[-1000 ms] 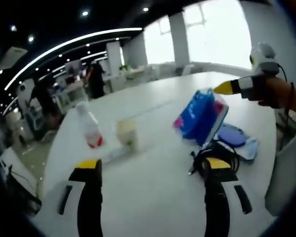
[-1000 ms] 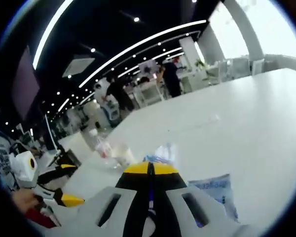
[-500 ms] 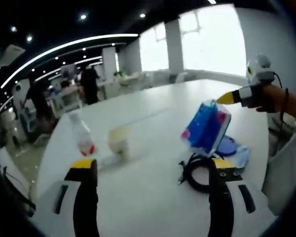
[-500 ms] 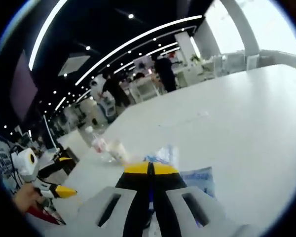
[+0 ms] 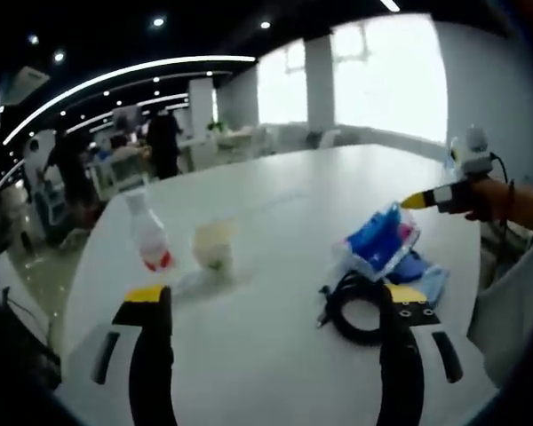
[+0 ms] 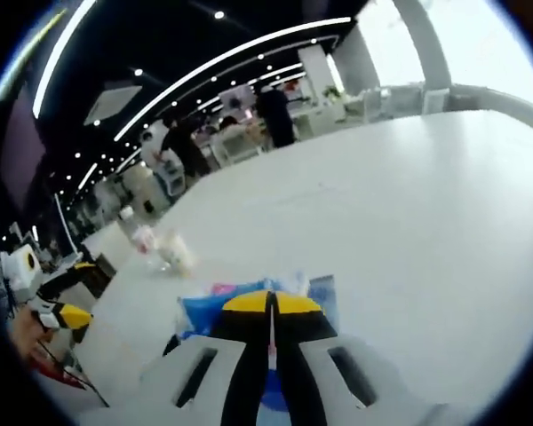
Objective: Arrange the tabletop items into an orderly group along one side of the table until the central work area is clear of visible clutter.
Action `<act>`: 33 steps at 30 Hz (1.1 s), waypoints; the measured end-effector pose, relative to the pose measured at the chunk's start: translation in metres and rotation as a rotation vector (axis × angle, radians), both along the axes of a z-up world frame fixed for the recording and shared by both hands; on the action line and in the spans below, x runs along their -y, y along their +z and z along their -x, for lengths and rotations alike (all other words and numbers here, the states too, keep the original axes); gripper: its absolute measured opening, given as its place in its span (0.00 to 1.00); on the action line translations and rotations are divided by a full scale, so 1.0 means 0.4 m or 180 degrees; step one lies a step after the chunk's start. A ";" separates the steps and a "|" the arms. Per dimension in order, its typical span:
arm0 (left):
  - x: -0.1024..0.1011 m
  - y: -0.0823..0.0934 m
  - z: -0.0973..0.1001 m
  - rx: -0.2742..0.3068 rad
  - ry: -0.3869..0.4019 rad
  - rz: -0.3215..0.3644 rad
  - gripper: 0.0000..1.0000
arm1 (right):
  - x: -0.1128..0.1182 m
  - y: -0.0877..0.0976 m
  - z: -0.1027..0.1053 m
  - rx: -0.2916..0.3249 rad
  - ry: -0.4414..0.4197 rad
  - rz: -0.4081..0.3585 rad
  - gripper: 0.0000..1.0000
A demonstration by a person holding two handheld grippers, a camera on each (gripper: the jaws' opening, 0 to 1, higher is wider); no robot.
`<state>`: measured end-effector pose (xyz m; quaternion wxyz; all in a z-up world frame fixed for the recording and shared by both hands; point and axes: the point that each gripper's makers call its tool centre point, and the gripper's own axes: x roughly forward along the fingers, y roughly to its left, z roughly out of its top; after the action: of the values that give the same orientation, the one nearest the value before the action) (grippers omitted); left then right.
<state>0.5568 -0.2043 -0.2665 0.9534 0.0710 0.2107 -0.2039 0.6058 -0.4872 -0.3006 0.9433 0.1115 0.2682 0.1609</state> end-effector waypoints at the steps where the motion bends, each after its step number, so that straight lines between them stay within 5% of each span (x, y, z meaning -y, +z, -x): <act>1: -0.005 0.000 0.000 0.0003 0.0011 -0.0036 0.93 | 0.005 -0.008 -0.001 -0.0020 -0.0027 -0.0008 0.01; 12: -0.030 0.000 -0.002 -0.0026 0.0125 0.0046 0.93 | 0.025 -0.054 -0.017 -0.0025 -0.0027 0.0242 0.01; 15: -0.002 0.004 0.003 -0.0109 0.0060 0.0414 0.93 | 0.021 -0.065 -0.014 -0.0054 -0.0013 0.0199 0.02; 17: -0.002 0.005 0.003 -0.0116 0.0061 0.0449 0.93 | 0.026 -0.072 -0.010 -0.0092 -0.0042 0.0199 0.03; 27: -0.008 0.002 0.001 -0.0083 0.0077 0.0326 0.94 | 0.039 -0.052 -0.030 0.0098 -0.0367 0.0082 0.36; 33: -0.012 0.005 0.000 -0.0068 0.0079 0.0303 0.94 | 0.024 -0.066 -0.043 0.0106 -0.0399 0.0140 0.41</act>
<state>0.5568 -0.1994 -0.2645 0.9558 0.0208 0.2118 -0.2027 0.6230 -0.4967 -0.3269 0.9580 0.1046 0.2484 0.0974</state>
